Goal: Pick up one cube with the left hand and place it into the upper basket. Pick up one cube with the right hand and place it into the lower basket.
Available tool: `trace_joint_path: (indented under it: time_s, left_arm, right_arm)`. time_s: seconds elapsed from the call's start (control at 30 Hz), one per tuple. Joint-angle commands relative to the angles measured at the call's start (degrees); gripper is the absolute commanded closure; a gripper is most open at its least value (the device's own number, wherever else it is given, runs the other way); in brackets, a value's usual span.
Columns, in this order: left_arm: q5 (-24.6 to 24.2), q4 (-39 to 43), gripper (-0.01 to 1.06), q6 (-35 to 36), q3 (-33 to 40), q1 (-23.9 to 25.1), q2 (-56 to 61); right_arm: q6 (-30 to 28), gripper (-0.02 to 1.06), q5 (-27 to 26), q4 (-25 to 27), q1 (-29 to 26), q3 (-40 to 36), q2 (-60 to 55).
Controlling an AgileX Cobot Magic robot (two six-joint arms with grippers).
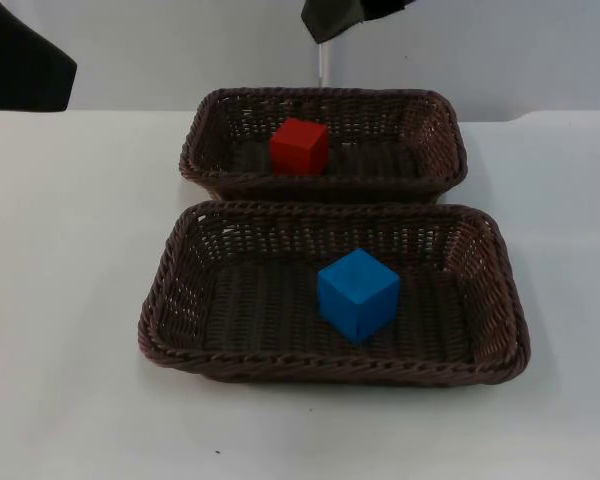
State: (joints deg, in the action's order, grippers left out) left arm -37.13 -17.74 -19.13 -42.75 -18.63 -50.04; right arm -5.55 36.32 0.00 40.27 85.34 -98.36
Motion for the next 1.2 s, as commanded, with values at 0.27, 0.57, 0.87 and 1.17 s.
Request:
trace_joint_path:
  time_s: [0.27, 0.57, 0.87, 1.17]
  left_arm:
    - [-0.09, 0.68, 0.1, 0.12, 0.19, 0.06, 0.45]
    - [0.38, 0.58, 0.1, 0.13, 0.19, 0.06, 5.57]
    - [-1.73, 0.58, 0.1, 0.13, 0.19, 0.06, 14.21]
    - [-6.96, 0.7, 0.1, 0.13, 0.19, 0.06, 21.08]
  right_arm:
    - [-0.04, 0.33, 1.46, 0.78, 0.33, 0.03, 2.88]
    - [-0.04, 0.33, -3.14, 0.78, 0.33, -9.73, 11.77]
    - [0.09, 0.33, -4.76, 0.78, 0.33, -20.69, 21.64]
    - [0.09, 0.33, -4.87, 0.78, 0.33, -28.69, 29.99]
